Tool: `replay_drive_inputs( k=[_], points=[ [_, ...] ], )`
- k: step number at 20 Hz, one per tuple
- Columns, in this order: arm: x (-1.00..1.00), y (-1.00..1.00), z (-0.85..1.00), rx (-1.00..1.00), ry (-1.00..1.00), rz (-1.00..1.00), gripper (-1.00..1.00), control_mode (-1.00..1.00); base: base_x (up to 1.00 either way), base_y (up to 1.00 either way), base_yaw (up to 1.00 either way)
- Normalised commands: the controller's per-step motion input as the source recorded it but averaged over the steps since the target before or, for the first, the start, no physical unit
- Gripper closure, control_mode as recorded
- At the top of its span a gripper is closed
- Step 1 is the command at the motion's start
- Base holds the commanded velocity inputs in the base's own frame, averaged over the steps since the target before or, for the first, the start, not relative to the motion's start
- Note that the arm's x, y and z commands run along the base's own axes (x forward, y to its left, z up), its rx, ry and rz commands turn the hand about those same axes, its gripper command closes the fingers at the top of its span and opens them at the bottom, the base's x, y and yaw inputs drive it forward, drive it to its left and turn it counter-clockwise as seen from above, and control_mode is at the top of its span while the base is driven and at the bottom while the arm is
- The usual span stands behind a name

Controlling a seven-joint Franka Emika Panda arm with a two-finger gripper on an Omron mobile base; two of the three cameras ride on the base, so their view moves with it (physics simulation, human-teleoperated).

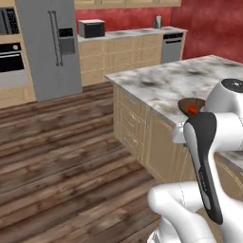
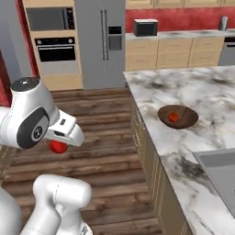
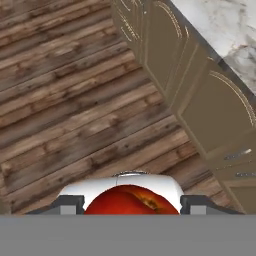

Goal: Pick the tomatos from the cabinet and place them in one bowl. Pick the sweet potato from the sink and place it in the other bowl.

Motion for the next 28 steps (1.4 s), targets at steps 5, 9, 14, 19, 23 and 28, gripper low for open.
replay_drive_inputs(
  k=[5,9,14,19,23,28],
  points=[
    [0.0,0.0,0.0,0.0,0.0,0.0,1.0,1.0,0.03,0.0,-0.47],
    [0.0,0.0,0.0,0.0,0.0,0.0,1.0,1.0,0.03,0.0,-0.47],
    [0.0,0.0,0.0,0.0,0.0,0.0,1.0,1.0,0.03,0.0,-0.47],
    [0.0,0.0,0.0,0.0,0.0,0.0,1.0,1.0,0.67,0.19,-0.24],
    [0.0,0.0,0.0,0.0,0.0,0.0,1.0,1.0,0.68,0.44,-0.25],
    [0.0,0.0,0.0,0.0,0.0,0.0,1.0,1.0,0.71,0.44,-0.23]
  ],
)
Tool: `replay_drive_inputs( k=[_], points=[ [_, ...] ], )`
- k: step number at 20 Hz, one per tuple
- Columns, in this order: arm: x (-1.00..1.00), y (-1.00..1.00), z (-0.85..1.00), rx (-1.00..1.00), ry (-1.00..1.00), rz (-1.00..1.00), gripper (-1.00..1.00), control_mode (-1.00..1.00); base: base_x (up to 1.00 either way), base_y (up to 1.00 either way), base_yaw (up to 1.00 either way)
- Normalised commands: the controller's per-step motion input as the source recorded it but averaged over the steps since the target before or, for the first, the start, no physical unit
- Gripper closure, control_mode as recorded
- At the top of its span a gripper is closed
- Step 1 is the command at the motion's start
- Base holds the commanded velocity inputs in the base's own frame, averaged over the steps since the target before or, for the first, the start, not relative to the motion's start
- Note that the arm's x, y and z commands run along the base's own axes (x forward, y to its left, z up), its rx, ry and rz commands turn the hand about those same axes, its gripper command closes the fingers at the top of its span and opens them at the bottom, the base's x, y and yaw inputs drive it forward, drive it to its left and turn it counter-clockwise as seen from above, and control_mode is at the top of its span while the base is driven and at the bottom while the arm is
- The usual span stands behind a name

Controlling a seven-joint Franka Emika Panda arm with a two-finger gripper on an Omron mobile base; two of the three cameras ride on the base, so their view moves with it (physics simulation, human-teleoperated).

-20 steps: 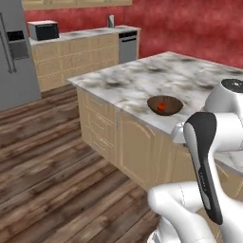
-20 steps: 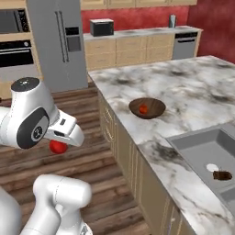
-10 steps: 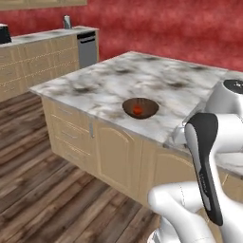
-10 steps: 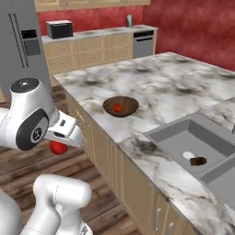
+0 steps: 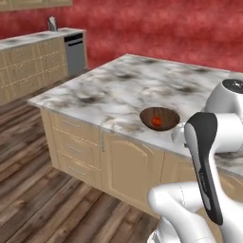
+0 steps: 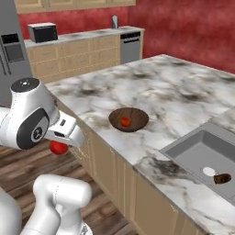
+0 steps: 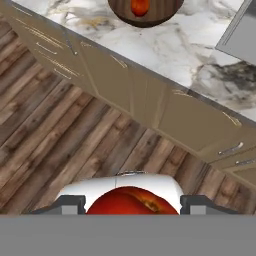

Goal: Pick the tomatos from the cabinet and place them in one bowl. Pick the sweet potato from the sink and place it in the other bowl.

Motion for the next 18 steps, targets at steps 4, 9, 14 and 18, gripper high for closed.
replay_drive_inputs(
  k=[4,9,14,18],
  points=[
    [0.0,0.0,0.0,0.0,0.0,0.0,1.0,1.0,0.64,0.43,-0.26],
    [0.0,0.0,0.0,0.0,0.0,0.0,1.0,1.0,0.5,0.24,-0.31],
    [0.0,0.0,0.0,0.0,0.0,0.0,1.0,1.0,0.53,0.01,-0.29],
    [0.0,0.0,0.0,0.0,0.0,0.0,1.0,1.0,0.67,-0.02,-0.25]
  ],
)
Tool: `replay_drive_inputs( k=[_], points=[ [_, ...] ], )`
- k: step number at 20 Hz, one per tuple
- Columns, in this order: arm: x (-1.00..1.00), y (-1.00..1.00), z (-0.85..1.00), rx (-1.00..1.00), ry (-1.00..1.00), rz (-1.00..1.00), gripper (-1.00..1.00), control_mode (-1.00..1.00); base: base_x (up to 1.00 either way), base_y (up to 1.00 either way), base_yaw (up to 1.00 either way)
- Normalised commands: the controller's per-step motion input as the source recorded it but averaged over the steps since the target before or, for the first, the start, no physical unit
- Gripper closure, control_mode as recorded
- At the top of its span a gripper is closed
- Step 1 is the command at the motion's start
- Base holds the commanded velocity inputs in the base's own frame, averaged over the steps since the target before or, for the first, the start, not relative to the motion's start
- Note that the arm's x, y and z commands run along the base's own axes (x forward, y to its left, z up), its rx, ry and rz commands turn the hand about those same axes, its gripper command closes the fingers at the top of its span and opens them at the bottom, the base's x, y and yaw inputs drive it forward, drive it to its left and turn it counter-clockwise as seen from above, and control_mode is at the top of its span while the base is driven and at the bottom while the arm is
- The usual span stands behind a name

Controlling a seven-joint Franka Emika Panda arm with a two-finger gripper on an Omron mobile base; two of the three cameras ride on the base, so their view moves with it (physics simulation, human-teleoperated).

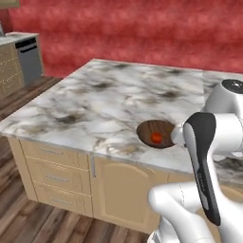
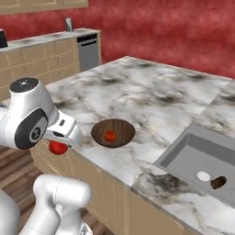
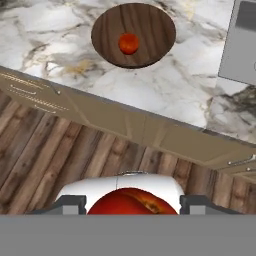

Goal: Pick the tomatos from the cabinet and place them in one bowl. Pick the sweet potato from the sink and place it in the other bowl.

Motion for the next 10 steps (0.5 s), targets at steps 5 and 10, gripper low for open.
replay_drive_inputs(
  k=[5,10],
  points=[
    [0.0,0.0,0.0,0.0,0.0,0.0,1.0,1.0,0.51,-0.22,-0.21],
    [0.0,0.0,0.0,0.0,0.0,0.0,1.0,1.0,0.03,0.01,-0.48]
  ],
)
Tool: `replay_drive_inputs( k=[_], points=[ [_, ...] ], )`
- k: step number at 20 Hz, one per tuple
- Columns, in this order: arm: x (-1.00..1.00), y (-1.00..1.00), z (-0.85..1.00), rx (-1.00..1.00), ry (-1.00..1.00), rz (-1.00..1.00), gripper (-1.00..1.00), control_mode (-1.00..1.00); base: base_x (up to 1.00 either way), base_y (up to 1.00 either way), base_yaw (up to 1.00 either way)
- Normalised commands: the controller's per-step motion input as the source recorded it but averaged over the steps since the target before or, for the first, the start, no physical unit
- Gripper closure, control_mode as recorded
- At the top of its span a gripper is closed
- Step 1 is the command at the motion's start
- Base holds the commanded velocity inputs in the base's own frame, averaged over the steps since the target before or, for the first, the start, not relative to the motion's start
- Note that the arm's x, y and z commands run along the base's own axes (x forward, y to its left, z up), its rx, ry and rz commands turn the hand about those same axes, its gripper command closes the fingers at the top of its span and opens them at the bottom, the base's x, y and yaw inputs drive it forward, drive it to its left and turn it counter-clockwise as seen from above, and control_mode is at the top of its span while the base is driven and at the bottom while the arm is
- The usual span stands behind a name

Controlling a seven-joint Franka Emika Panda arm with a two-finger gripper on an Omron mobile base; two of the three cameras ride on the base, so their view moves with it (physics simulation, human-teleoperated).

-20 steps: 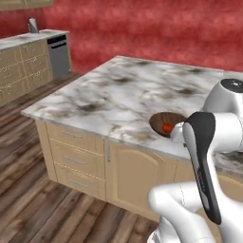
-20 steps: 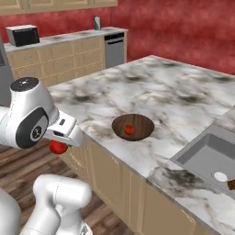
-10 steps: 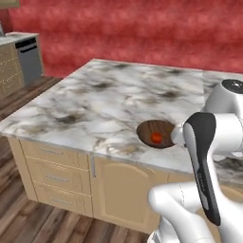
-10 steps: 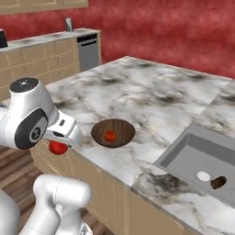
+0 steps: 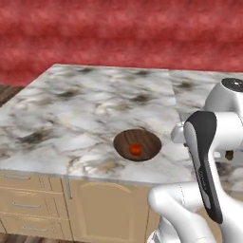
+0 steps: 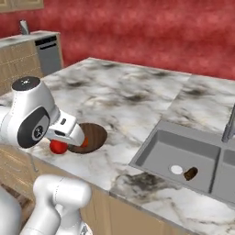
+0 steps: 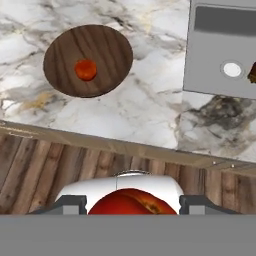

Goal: Pick the tomatos from the cabinet and place them in one bowl. Pick the sweet potato from the sink and place it in the other bowl.

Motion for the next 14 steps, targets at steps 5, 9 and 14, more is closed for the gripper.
replay_drive_inputs(
  k=[5,9,14],
  points=[
    [0.0,0.0,0.0,0.0,0.0,0.0,1.0,1.0,0.32,0.23,-0.4],
    [0.0,0.0,0.0,0.0,0.0,0.0,1.0,1.0,0.01,0.27,-0.36],
    [0.0,0.0,0.0,0.0,0.0,0.0,1.0,1.0,-0.16,0.36,-0.31]
  ],
)
